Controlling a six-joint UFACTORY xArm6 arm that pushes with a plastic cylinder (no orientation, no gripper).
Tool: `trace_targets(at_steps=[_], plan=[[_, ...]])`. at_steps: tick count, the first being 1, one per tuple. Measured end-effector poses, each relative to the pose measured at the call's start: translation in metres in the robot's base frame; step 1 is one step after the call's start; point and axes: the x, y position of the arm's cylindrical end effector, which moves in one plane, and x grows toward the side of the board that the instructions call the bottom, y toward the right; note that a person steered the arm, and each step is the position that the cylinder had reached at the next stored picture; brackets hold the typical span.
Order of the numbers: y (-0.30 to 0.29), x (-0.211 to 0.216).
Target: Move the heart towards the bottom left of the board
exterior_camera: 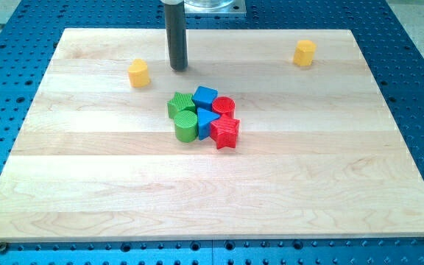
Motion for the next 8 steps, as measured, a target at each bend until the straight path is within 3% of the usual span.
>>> trace_targets(at_steps=[1, 2, 3, 4, 5, 8], plan=[[-0.106, 0.084], [-0.116, 0.129], [-0.105, 0.047], [-0.197, 0.025], [-0.226, 0.043], [-0.226, 0.075]])
